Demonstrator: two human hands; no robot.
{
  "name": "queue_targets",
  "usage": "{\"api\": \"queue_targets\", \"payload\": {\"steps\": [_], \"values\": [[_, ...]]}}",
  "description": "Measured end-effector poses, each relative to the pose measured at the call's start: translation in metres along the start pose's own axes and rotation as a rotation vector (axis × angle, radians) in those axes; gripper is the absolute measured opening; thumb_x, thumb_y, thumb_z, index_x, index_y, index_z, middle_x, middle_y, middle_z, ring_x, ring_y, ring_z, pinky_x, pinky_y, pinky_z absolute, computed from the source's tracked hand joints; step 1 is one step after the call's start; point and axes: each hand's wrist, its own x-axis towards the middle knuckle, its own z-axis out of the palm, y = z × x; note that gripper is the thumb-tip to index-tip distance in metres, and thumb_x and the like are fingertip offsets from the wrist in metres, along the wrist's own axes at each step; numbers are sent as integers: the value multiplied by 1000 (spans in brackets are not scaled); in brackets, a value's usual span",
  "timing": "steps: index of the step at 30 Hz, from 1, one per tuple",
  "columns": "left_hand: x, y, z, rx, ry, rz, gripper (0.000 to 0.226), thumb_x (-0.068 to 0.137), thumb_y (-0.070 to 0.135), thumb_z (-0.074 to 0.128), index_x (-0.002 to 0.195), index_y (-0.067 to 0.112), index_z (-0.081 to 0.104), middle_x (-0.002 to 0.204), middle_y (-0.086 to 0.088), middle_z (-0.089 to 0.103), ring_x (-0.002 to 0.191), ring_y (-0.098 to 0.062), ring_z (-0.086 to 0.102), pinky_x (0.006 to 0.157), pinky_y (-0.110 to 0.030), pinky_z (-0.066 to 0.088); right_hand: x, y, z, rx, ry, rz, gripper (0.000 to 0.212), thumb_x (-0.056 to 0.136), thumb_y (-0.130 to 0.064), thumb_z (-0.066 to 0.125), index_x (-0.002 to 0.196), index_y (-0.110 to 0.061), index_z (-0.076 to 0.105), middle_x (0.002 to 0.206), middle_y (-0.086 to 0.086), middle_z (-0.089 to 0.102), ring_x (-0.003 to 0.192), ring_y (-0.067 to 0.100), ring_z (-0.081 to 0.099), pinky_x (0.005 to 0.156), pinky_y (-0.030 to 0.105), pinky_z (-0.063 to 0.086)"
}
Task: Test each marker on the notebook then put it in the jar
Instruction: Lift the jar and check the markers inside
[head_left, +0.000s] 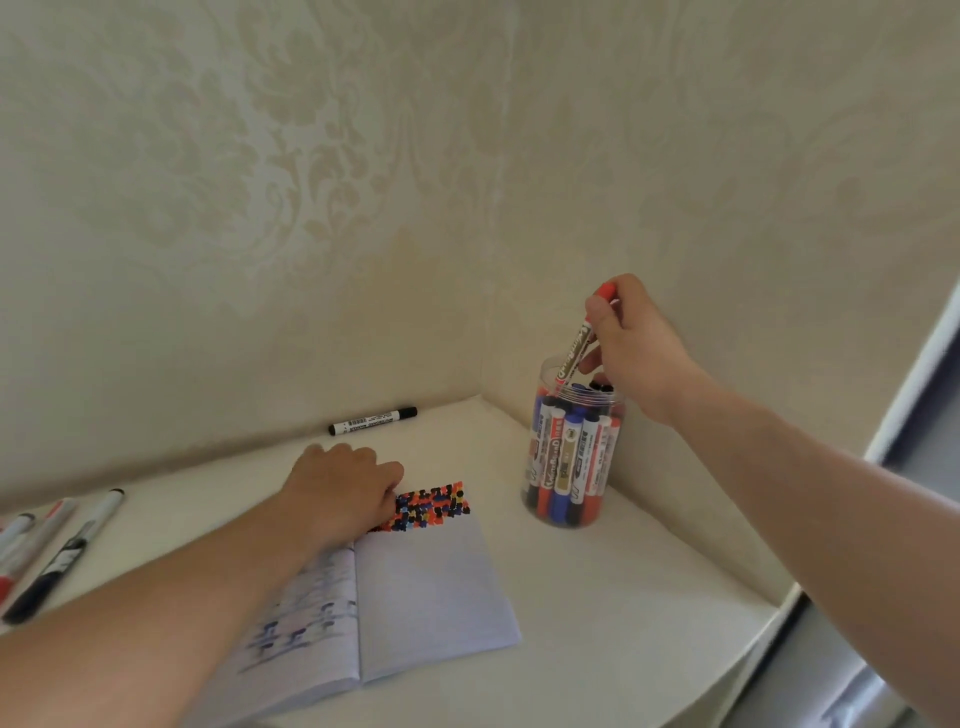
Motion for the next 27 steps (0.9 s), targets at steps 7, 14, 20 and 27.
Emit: {"api": "queue_targets", "payload": {"steps": [7,14,20,27], "values": [[20,96,-90,-1230,42,160,133,68,50,93,162,45,-1,167,11,26,148,-10,35,118,-39,39,-32,-3,-7,-68,-50,-195,10,111,-30,43,108,-22,49,88,3,62,67,12,61,52,16,46],[28,147,-83,-1512,185,338,136,59,33,103,160,45,12,147,6,57,130,-17,62,109,-53,49,-71,4,-29,-43,-195,-288,17,109,-21,49,103,-37,52,81,-2,68,70,18,70,71,48,62],[0,149,-68,-1467,348,223,111,53,32,103,145,41,43,138,17,61,127,-7,61,108,-45,51,-95,20,-49,190,209,-348,15,106,-22,51,104,-37,54,95,-6,66,66,22,70,72,59,59],[-31,149,-71,-1371,341,255,107,56,23,103,141,48,42,134,24,62,123,1,61,106,-34,53,-128,17,-40,217,145,-425,14,103,-26,53,104,-40,56,99,-8,72,85,22,71,80,53,59]]}}
